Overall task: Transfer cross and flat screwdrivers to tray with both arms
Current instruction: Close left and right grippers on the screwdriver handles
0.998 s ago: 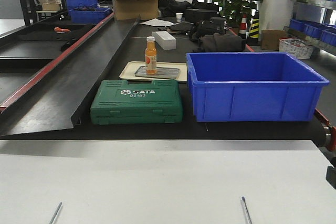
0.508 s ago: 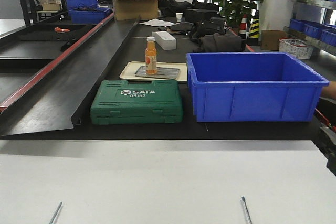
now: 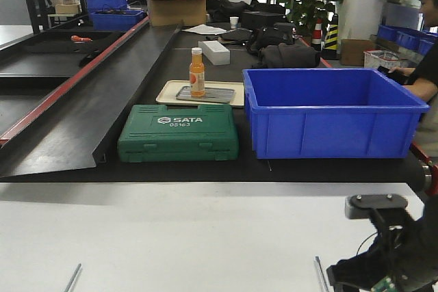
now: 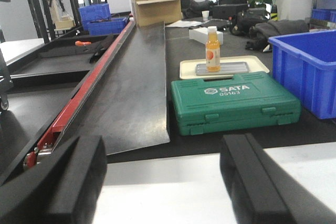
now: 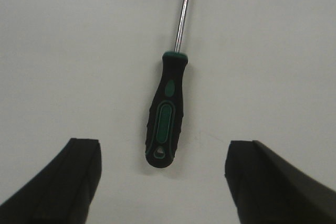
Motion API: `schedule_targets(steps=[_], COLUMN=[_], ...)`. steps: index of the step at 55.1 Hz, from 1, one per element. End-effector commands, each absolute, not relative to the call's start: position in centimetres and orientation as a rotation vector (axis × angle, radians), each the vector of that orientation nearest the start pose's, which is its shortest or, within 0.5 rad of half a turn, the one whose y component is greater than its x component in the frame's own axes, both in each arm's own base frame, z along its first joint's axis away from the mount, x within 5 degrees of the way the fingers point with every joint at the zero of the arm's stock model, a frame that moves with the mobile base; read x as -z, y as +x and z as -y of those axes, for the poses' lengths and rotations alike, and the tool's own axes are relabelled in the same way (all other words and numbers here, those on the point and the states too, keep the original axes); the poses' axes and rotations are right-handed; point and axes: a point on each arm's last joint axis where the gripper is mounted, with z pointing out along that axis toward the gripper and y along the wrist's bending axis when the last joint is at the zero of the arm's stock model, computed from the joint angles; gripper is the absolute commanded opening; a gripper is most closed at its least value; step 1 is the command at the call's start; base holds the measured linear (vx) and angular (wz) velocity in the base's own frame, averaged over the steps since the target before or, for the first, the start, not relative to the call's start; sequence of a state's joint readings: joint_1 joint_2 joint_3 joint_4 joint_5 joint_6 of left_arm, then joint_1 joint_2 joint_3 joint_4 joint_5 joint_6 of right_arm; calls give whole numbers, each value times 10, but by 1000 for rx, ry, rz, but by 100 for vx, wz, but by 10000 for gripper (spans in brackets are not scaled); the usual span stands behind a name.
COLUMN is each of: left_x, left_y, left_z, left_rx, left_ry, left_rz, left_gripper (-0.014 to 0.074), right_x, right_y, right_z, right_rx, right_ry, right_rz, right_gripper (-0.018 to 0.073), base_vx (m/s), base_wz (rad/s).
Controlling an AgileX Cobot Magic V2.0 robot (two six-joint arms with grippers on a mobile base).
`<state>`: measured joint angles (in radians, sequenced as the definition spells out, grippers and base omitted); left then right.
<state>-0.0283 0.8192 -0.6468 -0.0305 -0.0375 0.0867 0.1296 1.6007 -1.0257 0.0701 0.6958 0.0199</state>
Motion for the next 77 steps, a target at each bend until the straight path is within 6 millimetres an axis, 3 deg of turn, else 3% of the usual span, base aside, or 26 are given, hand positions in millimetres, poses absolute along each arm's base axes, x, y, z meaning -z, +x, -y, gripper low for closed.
schedule_targets(steps=[1,18,31,41,47,55,57,66,77], left_x=[-370,-364,-361,-357,-351,-337,-334,-318,-292], left_y=[177,177,176,176,175,175,176,204,264], left_z=[5,5,5,5,6,6,6,7,10], left_rx=[-16,-14,-13,-12,-5,46,50,45,44], left_ry=[57,61,63,66,65,10,5,17,21], left_rz=[-1527,-1592,-1623,-1670,-1734,-1887,-1923,-2192,-2461], left_gripper=[580,580,580,580,580,580,580,580,580], right_x=[-221,-162,-145,-126,-118,-118,-118,-118,-118], right_y=[325,346,373,381,380,379,380,380,379], right_z=[-45,-51,-56,-58,-59,-66,-66,-72,-73], right_rx=[-123,-160,-193,-189,-188,-184,-188,-213,-232], right_ry=[-44,29,88,118,120,79,81,87,72], right_rz=[-2704,-2839,-2907,-2971,-2994,-2990,-2986,-2975,-2978], right_gripper=[544,544,510,457,327,12,-15,-11,-11], base_vx=[0,0,0,0,0,0,0,0,0], base_wz=[0,0,0,0,0,0,0,0,0])
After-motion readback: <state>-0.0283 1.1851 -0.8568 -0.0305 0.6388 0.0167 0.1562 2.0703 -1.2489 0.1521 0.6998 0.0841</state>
